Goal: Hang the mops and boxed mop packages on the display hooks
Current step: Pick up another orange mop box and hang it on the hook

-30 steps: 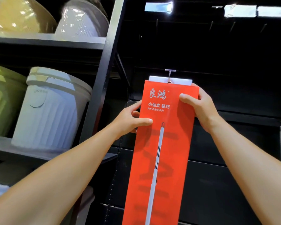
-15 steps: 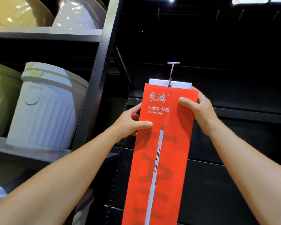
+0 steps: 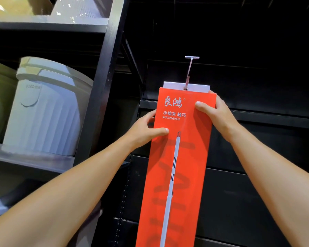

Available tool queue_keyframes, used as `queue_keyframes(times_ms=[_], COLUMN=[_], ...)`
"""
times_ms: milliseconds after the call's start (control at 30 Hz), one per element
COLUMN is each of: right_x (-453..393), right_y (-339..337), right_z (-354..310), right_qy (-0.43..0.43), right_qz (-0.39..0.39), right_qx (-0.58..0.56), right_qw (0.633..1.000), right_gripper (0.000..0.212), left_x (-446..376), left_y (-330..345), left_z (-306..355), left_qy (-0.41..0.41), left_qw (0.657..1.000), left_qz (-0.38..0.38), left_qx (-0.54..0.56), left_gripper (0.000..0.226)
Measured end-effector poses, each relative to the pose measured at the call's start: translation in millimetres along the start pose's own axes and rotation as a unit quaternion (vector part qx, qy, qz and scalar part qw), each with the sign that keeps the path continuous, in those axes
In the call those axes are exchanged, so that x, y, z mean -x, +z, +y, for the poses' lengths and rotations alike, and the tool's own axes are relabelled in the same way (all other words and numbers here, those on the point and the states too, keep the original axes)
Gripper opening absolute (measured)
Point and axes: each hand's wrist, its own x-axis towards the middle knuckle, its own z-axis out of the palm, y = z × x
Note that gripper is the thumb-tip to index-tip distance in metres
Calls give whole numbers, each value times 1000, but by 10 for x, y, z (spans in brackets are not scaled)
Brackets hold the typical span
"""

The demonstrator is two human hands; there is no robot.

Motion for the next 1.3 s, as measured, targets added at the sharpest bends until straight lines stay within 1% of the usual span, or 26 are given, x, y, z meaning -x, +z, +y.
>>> queue_keyframes(times_ms=[33,100,233,267,367,433,533,667,867,1000,1067,1100,1133,1200,1233,1267,1300], right_x=[-28,-70,-92,-107,-149,-172,-217,-234,-300,-211,-93,11,135,437,591,739,868], right_y=[1,7,42,53,81,86,91,144,166,205,219,239,270,364,416,464,504], right_z=[11,40,126,164,271,321,382,479,590,577,571,579,608,699,764,819,872], right_qy=[4,9,18,21,41,50,61,75,77,68,71,78,86,99,109,116,123], right_qz=[-3,-9,-8,-3,10,14,4,2,3,12,19,23,26,26,28,30,33], right_qx=[9,16,4,6,18,15,26,5,-22,-48,-49,-46,-41,-35,-35,-32,-27], right_qw=[1000,1000,1000,1000,999,999,998,997,997,996,996,996,995,994,993,992,992], right_gripper=[63,57,47,50,71,78,83,73,70,64,76,78,73,48,41,39,41], left_x=[-11,-24,-62,-68,-97,-109,-146,-188,-274,-257,-210,-176,-131,-10,64,144,228], left_y=[-5,9,89,102,154,213,297,395,467,494,508,519,534,577,605,633,660], left_z=[15,47,48,48,15,-11,-53,-125,-207,-245,-260,-269,-283,-337,-379,-424,-472], left_qy=[-5,-17,-32,-32,-32,-34,-33,-40,-44,-54,-61,-65,-71,-85,-92,-101,-110], left_qw=[1000,1000,999,999,999,999,999,999,998,997,995,995,994,993,993,992,992], left_qz=[-4,-13,-19,-16,-9,-5,4,27,44,55,58,57,57,53,51,48,43], left_qx=[-1,1,-5,-7,8,20,17,17,10,29,46,53,58,58,56,53,50], left_gripper=[63,51,36,34,30,31,46,51,48,46,45,46,47,50,50,49,49])
